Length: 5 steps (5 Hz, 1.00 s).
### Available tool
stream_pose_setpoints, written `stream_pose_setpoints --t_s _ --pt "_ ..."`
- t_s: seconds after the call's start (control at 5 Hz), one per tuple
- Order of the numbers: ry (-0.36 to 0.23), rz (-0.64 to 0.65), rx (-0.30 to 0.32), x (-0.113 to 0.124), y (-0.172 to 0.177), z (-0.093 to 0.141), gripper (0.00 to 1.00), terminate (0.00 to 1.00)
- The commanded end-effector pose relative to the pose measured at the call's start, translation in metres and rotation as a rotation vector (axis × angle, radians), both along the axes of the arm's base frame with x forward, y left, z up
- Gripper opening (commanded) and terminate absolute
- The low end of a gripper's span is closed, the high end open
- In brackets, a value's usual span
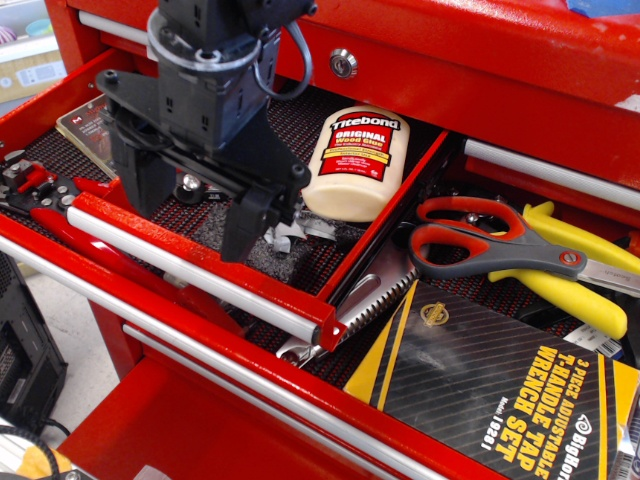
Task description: Pick up scissors and put into drawer
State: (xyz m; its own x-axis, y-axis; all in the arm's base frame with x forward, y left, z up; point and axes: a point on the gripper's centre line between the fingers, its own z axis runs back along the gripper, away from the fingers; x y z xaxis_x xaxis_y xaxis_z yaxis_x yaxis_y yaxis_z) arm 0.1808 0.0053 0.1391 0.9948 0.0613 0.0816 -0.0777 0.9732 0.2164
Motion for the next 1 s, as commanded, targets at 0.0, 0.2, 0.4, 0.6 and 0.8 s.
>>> stream_pose_setpoints --t_s 0.0,0.2,0.4,0.6,0.8 --pt "0.0 0.0 0.0 0.0 0.0 0.0 1.0 0.0" --pt "0.067 0.25 -0.025 0.022 -0.041 0.016 1.0 0.0" --pt "0.055 0.499 -0.067 0.045 -0.083 0.018 1.0 0.0" --pt "-0.029 0.747 -0.073 0.071 -0.123 0.008 1.0 0.0" --pt "-0.231 0.955 -0.15 0.09 -0.128 -0.013 1.0 0.0"
